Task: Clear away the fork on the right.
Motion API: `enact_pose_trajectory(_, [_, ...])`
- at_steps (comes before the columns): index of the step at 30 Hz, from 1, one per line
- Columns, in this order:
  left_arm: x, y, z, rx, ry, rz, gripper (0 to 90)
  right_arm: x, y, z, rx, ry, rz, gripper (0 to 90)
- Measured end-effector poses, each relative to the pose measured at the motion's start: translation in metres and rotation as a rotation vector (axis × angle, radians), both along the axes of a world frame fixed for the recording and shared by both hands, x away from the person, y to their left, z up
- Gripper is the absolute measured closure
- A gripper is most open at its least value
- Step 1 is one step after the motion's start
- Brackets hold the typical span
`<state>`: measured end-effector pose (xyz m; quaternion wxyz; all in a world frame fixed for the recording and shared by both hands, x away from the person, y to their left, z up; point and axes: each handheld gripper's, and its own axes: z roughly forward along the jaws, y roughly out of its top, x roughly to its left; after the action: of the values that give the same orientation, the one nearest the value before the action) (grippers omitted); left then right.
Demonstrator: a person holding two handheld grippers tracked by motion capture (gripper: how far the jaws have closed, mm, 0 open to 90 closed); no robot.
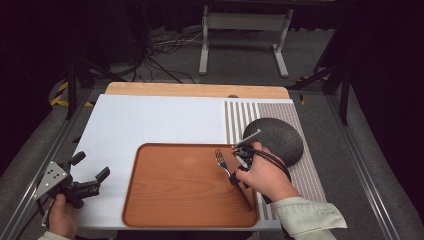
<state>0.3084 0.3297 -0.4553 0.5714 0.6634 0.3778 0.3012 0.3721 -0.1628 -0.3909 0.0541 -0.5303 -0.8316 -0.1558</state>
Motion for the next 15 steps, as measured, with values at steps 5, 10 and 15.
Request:
enact_pose_trajectory(5, [0.000,0.000,0.000,-0.001,0.000,0.000,0.3,0.001,-0.001,-0.004,-0.021,0.013,-0.010,78.7])
enact_pose_trajectory(10, [0.000,0.000,0.000,0.000,0.002,0.000,0.3,0.002,-0.001,-0.011,-0.037,0.034,-0.020,78.7])
enact_pose_trajectory(15, [0.000,0.000,0.000,0.000,-0.001,0.000,0.3,0.003,0.001,-0.016,-0.043,0.047,-0.033,78.7])
